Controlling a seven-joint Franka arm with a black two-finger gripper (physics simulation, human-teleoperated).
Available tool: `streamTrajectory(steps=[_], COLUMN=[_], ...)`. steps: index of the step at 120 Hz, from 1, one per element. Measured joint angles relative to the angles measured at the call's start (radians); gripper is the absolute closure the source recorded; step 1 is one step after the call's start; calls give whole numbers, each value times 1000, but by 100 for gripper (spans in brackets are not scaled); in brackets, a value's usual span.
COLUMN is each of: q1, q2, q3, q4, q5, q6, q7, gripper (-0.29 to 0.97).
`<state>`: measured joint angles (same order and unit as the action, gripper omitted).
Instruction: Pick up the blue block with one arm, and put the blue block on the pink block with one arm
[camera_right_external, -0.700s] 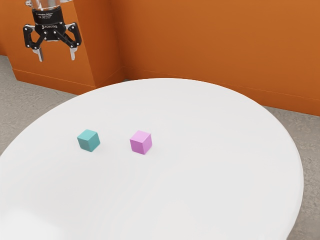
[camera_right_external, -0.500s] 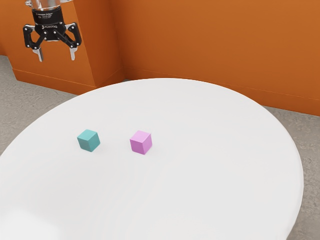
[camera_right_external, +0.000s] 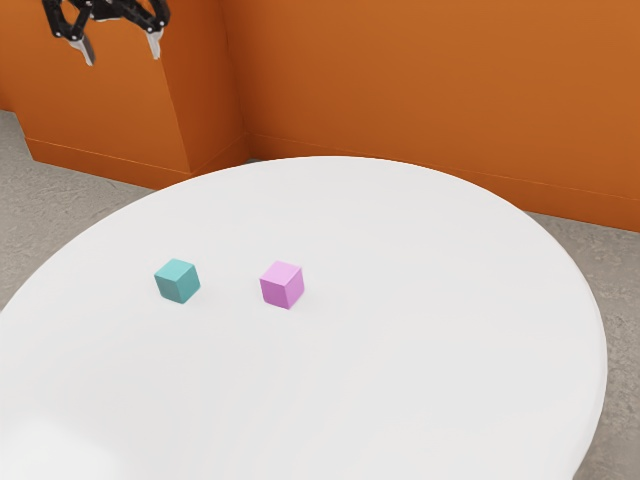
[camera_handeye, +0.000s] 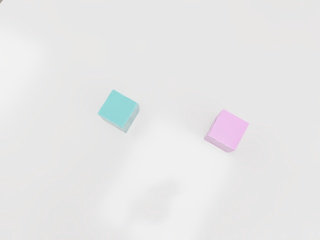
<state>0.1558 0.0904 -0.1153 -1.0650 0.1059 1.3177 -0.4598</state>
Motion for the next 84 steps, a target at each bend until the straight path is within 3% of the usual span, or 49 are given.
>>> streamTrajectory(steps=[36,50,60,72,84], q1=[12,14,18,11,11], q2=[1,-62,-205,-451,-685], q3=[3,3,8,34,127], q4=[-7,-139,-353,-702,-1152], q5=[-3,-4,-6,-20,-124], q6=[8,-1,36,118,254], q7=[0,-1,-1,-2,-3], gripper=[0,0,0,0,0])
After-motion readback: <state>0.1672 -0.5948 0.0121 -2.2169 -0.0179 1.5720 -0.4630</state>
